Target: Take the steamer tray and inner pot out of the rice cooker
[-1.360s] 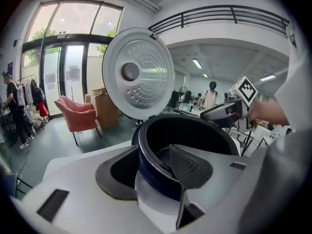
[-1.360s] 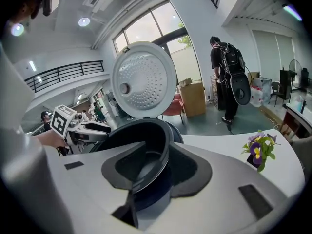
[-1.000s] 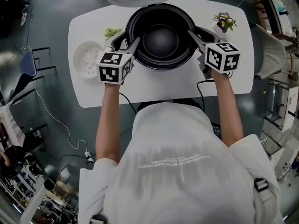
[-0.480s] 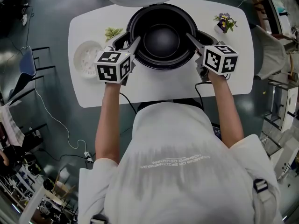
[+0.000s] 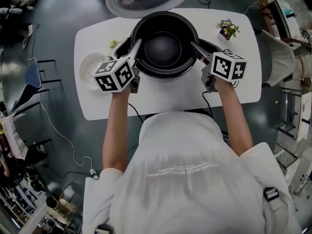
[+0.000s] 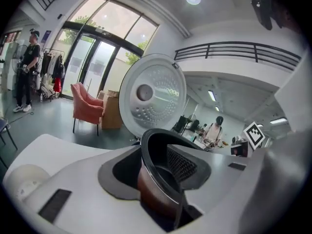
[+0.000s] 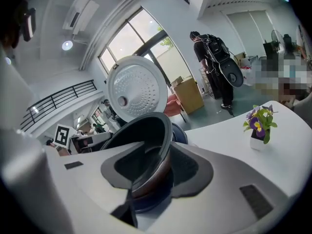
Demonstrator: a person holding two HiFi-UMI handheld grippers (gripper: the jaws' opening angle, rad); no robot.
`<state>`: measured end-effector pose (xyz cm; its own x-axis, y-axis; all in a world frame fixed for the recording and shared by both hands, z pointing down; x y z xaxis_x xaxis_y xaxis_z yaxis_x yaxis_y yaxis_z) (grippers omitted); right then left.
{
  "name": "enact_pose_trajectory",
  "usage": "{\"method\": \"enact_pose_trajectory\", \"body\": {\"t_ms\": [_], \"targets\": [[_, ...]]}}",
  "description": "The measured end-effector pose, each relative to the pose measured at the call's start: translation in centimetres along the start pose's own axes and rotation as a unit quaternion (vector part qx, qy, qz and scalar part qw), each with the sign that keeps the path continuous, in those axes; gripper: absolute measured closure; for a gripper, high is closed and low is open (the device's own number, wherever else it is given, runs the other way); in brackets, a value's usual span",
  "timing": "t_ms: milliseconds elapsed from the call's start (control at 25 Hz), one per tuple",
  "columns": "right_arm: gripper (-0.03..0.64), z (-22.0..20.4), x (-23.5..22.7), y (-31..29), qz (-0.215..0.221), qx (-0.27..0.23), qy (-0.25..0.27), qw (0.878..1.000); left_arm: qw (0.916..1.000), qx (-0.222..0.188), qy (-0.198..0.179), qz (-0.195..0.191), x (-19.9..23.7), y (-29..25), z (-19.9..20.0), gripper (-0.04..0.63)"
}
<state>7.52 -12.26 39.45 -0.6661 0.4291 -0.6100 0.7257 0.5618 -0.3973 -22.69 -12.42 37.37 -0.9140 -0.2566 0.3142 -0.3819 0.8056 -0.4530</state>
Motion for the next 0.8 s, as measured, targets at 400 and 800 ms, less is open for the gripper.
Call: {"method": "enact_pose_trajectory", "body": {"t_ms": [400,800], "targets": [[0.465,5.8,2.2,3.3,0.038,-0.102,0.02,0.994,0.9912,-0.122,0.018,-0.049,-2.8,2.1,5.4,0.428],[0.466,7.3,0.9,9.6,-0.013,-0.181,0.023,0.983,0.9841,-0.115,0.02,-0.133,-7.7,-1.0,6.6,0.431]]}}
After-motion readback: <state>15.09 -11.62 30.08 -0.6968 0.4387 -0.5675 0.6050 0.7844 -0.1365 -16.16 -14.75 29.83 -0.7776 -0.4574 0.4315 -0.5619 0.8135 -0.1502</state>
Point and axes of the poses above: the fingertips, and each gripper's own axes: y backward along the fingers, x to its left, z out of its top, the point moved 9 cm from there along y, backward along the fingers, and after that the axes turned 8 degrees about z, right-handed, at the moved point
